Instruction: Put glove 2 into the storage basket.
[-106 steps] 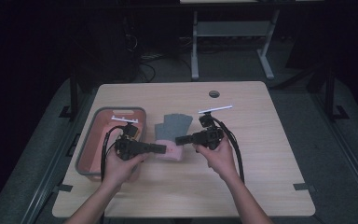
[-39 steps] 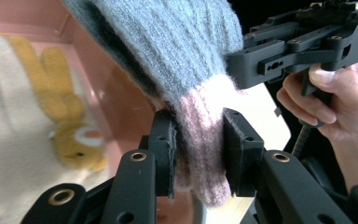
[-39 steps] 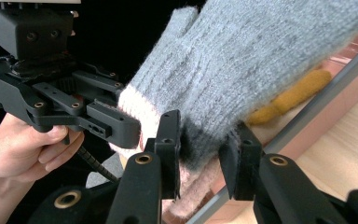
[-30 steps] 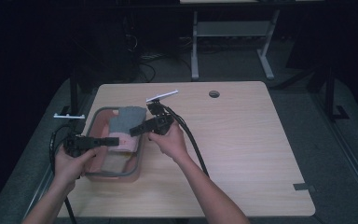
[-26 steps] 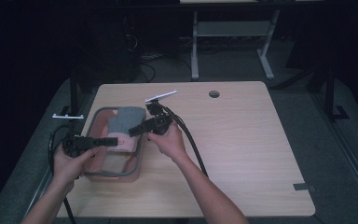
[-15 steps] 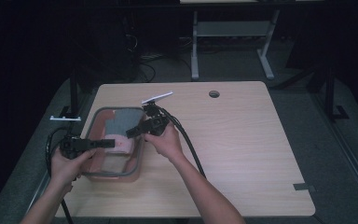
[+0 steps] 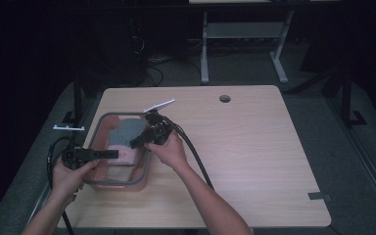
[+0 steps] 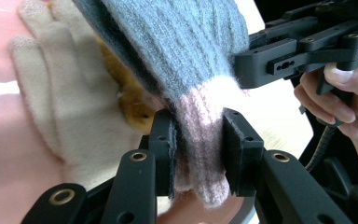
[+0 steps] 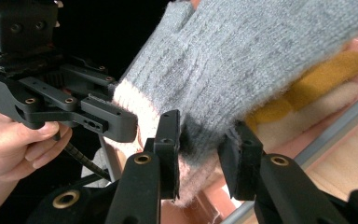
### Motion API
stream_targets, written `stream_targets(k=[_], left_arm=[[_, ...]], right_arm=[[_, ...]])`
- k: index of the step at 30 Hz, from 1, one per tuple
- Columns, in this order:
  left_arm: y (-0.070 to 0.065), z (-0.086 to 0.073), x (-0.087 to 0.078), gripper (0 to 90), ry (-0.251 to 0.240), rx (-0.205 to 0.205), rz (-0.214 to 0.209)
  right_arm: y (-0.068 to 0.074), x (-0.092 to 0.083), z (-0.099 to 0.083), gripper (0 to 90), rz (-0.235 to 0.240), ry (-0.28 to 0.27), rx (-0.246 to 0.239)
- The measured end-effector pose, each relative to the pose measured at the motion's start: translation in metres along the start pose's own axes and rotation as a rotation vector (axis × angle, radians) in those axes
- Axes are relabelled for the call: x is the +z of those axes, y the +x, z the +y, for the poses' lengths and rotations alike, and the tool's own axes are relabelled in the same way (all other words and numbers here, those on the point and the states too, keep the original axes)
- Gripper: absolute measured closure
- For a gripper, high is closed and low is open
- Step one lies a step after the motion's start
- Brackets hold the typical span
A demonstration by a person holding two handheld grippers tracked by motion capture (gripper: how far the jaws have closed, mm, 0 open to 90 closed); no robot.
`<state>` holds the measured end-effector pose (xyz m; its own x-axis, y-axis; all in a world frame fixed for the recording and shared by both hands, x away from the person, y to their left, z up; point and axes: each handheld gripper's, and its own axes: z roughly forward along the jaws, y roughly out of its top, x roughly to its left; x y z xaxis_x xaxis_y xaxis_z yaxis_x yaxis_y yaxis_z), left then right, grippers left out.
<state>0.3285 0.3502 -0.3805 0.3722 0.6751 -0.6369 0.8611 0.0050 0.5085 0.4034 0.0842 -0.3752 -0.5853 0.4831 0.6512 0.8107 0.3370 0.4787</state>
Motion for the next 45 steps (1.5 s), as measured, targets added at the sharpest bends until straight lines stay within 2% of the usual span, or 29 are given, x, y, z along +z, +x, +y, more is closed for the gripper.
stream_targets(k=[4,6,8,9,13,17,19,24,30,33,35,37,40,45], left_arm=[[0.009,-0.003,-0.001,67.7,0.021,-0.018,0.033],[0.011,-0.004,-0.001,67.7,0.027,-0.014,0.04],[0.015,-0.007,0.004,67.6,0.048,-0.023,0.069],[0.017,-0.008,0.006,67.6,0.057,-0.027,0.067],[0.015,-0.008,0.01,66.2,0.084,-0.03,0.114],[0.012,-0.006,0.009,60.3,0.102,-0.019,0.155],[0.011,-0.005,0.008,55.7,0.098,-0.012,0.18],[0.01,-0.002,0.003,47.9,0.083,0.003,0.207],[0.004,0.002,-0.002,46.4,0.077,0.031,0.248],[0.002,0.004,-0.005,46.4,0.052,0.006,0.236],[-0.001,0.007,-0.007,46.6,0.044,0.005,0.223],[-0.005,0.009,-0.008,46.6,0.035,0.019,0.227],[-0.012,0.013,-0.008,46.6,0.017,0.02,0.211],[-0.022,0.016,-0.004,44.7,0.015,0.043,0.184]], right_arm=[[-0.001,-0.001,0.0,71.3,-0.026,0.0,-0.001],[-0.002,-0.003,0.0,71.0,-0.028,-0.003,0.002],[-0.003,-0.005,0.001,70.6,-0.026,-0.011,0.007],[-0.003,-0.007,0.001,70.5,-0.026,-0.015,0.007],[-0.002,-0.011,0.001,69.7,-0.035,-0.013,-0.002],[-0.003,-0.016,0.0,69.4,-0.037,-0.02,-0.009],[-0.004,-0.02,-0.001,69.2,-0.041,-0.022,-0.01],[-0.008,-0.03,-0.004,68.5,-0.051,-0.034,-0.007],[-0.014,-0.044,-0.009,67.2,-0.066,-0.048,0.005],[-0.019,-0.053,-0.012,66.2,-0.073,-0.052,0.008],[-0.02,-0.056,-0.013,65.5,-0.075,-0.053,0.008],[-0.023,-0.064,-0.016,63.7,-0.076,-0.056,0.009],[-0.026,-0.072,-0.02,61.5,-0.076,-0.062,0.012],[-0.032,-0.084,-0.028,59.1,-0.095,-0.068,0.013]])
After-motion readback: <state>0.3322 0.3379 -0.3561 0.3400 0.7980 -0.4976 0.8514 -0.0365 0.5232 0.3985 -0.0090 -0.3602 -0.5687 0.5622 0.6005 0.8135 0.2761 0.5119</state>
